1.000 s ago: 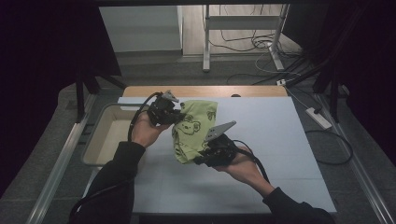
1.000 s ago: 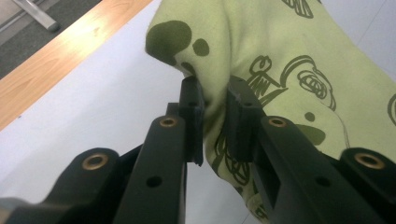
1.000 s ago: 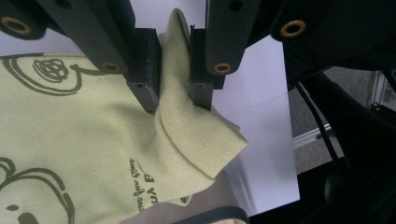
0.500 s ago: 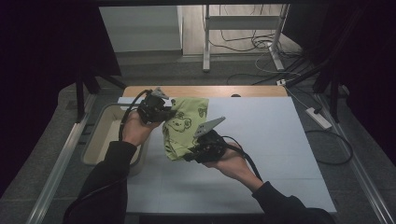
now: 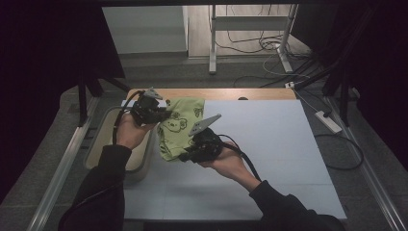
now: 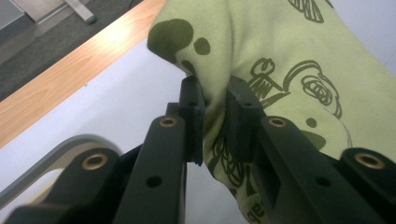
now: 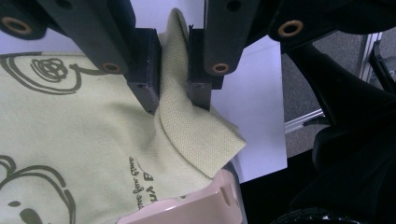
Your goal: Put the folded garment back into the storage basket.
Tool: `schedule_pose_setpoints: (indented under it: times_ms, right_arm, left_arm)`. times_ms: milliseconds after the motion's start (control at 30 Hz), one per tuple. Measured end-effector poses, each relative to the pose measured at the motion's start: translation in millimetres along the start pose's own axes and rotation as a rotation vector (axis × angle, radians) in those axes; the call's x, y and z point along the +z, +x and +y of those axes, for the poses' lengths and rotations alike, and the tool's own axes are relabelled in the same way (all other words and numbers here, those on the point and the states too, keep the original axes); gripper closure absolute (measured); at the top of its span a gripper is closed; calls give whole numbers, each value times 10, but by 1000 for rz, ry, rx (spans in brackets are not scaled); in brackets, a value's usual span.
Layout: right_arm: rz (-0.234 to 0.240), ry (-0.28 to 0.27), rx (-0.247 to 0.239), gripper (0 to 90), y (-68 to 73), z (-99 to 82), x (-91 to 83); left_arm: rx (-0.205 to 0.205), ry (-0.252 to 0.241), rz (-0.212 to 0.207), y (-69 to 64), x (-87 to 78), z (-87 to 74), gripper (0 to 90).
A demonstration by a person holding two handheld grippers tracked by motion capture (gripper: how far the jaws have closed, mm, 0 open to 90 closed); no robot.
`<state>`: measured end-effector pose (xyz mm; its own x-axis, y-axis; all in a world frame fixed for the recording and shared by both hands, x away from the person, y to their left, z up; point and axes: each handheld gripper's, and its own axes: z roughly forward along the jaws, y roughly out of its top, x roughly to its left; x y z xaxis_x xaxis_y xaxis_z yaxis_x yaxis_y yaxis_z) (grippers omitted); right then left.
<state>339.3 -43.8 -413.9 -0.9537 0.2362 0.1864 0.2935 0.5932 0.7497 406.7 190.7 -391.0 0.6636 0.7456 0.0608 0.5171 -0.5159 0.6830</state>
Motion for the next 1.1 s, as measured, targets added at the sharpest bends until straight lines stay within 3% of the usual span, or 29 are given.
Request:
schedule_pose_setpoints:
  times_ms: [1100]
  right_arm:
    - [28, -30, -28, 810, 65, 436, 416]
  left_arm:
    - [-86, -31, 76, 415, -358, -291, 784]
